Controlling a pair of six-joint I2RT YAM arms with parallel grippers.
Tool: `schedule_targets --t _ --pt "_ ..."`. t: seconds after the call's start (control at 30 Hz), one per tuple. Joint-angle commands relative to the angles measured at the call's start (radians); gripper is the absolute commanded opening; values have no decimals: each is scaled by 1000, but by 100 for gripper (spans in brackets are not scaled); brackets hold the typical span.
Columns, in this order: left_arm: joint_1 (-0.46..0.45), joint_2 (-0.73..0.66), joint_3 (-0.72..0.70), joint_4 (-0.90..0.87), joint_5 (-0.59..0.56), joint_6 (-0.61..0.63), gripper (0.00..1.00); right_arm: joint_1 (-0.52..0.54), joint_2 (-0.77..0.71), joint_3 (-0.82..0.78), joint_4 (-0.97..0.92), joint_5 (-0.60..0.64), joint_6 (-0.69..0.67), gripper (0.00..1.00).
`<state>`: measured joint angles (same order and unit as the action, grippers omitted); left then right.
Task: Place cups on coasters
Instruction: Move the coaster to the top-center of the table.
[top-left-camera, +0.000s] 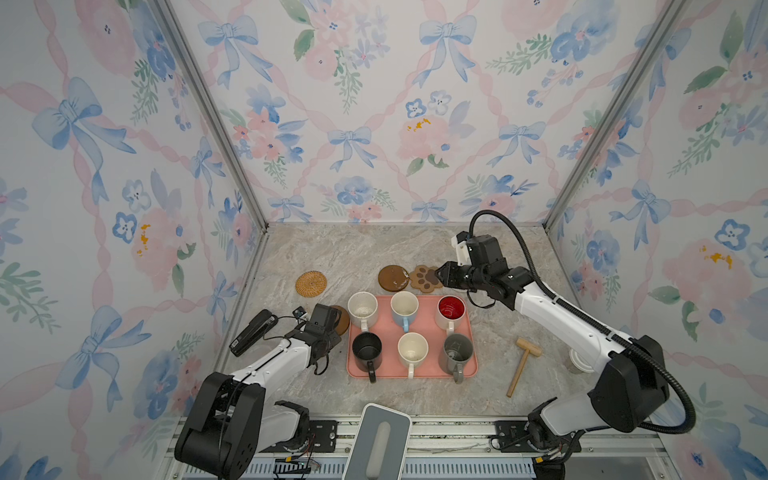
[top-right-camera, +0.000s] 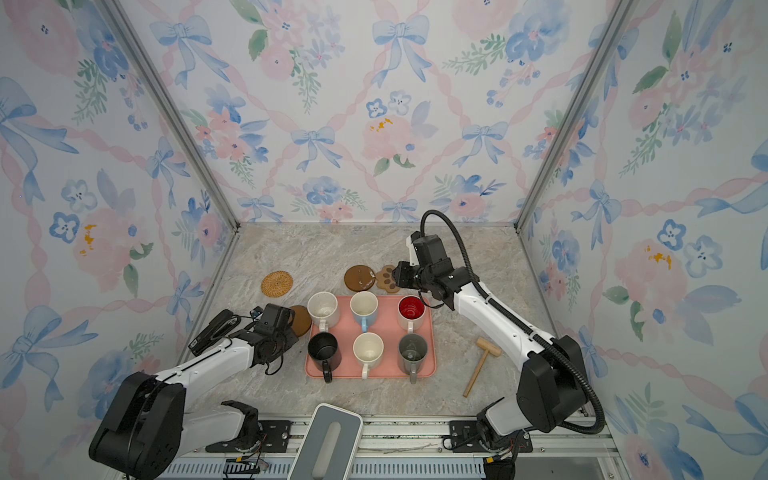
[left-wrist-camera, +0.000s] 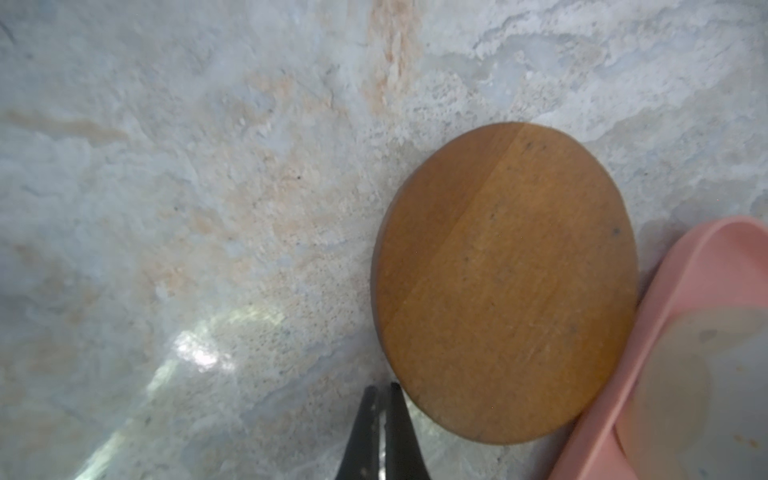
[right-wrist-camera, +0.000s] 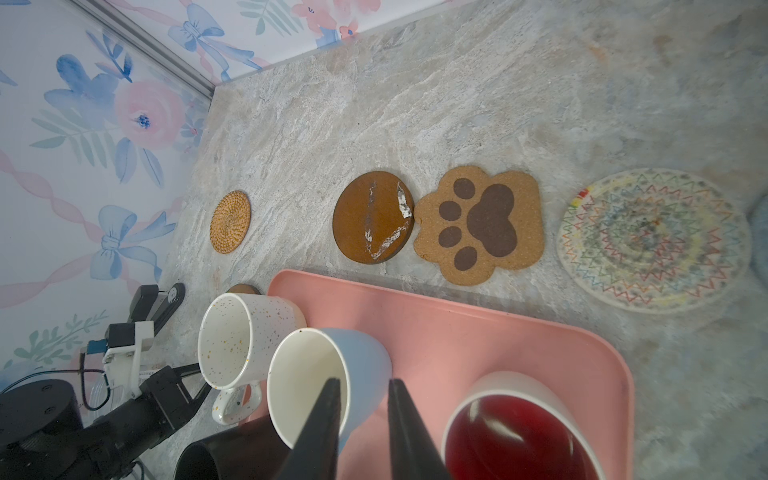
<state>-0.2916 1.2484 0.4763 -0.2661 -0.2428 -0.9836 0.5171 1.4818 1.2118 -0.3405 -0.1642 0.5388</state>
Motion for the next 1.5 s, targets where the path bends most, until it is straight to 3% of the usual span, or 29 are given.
schedule_targets --t 0.0,1.47 --pt "10 56 27 -14 9 41 0 -5 3 24 -30 12 -13 24" --pt "84 552 531 159 73 301 0 -26 -47 12 -128 84 -20 24"
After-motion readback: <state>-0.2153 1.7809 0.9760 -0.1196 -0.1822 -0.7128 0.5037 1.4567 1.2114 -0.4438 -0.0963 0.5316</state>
